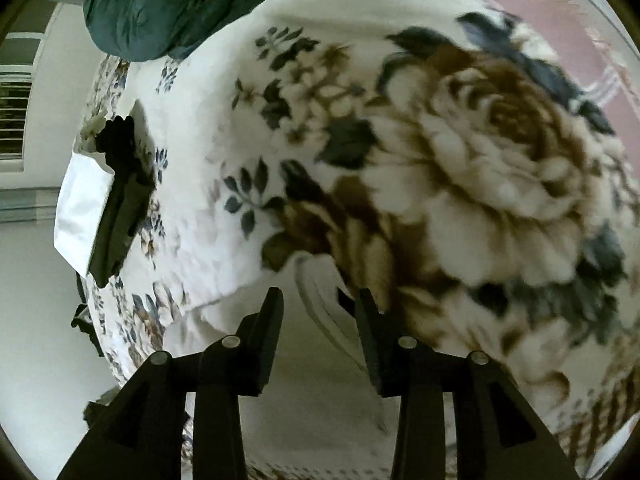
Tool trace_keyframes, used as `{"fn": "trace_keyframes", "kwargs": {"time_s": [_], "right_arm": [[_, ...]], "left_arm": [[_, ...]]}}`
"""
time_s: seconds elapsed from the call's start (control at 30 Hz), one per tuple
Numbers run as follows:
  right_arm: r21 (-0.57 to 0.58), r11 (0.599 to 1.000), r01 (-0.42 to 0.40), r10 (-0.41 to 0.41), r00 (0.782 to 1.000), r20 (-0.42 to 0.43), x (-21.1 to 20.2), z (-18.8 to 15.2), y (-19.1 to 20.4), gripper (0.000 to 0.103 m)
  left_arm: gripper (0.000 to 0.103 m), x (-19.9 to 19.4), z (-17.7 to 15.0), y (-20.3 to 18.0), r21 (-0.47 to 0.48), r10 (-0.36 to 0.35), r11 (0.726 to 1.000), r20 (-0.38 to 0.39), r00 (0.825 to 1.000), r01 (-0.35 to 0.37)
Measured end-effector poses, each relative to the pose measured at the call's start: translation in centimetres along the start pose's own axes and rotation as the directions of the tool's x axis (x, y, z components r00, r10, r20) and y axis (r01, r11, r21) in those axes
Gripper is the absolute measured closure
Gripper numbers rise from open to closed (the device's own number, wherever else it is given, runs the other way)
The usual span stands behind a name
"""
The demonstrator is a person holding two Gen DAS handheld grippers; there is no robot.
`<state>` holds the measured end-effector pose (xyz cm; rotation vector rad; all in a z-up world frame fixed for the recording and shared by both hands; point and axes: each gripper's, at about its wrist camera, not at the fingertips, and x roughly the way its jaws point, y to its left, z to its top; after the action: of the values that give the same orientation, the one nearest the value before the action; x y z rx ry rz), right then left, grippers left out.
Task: Fold small clothes
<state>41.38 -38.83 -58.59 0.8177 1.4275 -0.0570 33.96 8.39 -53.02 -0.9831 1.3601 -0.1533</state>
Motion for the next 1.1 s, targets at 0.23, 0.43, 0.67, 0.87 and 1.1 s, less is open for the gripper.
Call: {"fn": "trace_keyframes", "kwargs": {"time_s": [0.23, 0.43, 0.67, 0.87, 1.1], "right_arm": [[-0.027, 0.999, 0.027, -0.028, 0.999, -0.043, 3.6, 0.9, 1.1, 0.064], [-0.004, 0.999, 0.044, -0.044, 0.998, -0.038, 5.1, 0.9, 0.7, 0.066], [-0.022, 0.998, 0.061, -0.060, 0.998, 0.012, 4.9, 1.0, 1.4, 0.090], [0.058, 0.997, 0.055, -0.058, 0.997, 0.045, 5.3, 1.8, 0.2, 0.092], [0.169, 0.984, 0.050, -0.051, 0.999, 0.005, 7.8, 3.3, -1.5, 0.092]], "left_arm": [[0.018, 1.2, 6.5, -2.2, 0.046, 0.000, 0.999, 0.072, 0.997, -0.003], [0.020, 9.2, 8.3, -3.8, 0.183, 0.140, 0.977, -0.143, 0.980, -0.113], [0.078, 10.9, 6.6, -6.2, 0.380, 0.266, 0.901, -0.099, 0.959, -0.211], [0.078, 10.2, 6.8, -3.2, 0.294, 0.261, 0.930, -0.104, 0.960, -0.221], [0.078, 9.9, 6.4, -2.8, 0.267, 0.246, 0.940, -0.101, 0.964, -0.212]]}}
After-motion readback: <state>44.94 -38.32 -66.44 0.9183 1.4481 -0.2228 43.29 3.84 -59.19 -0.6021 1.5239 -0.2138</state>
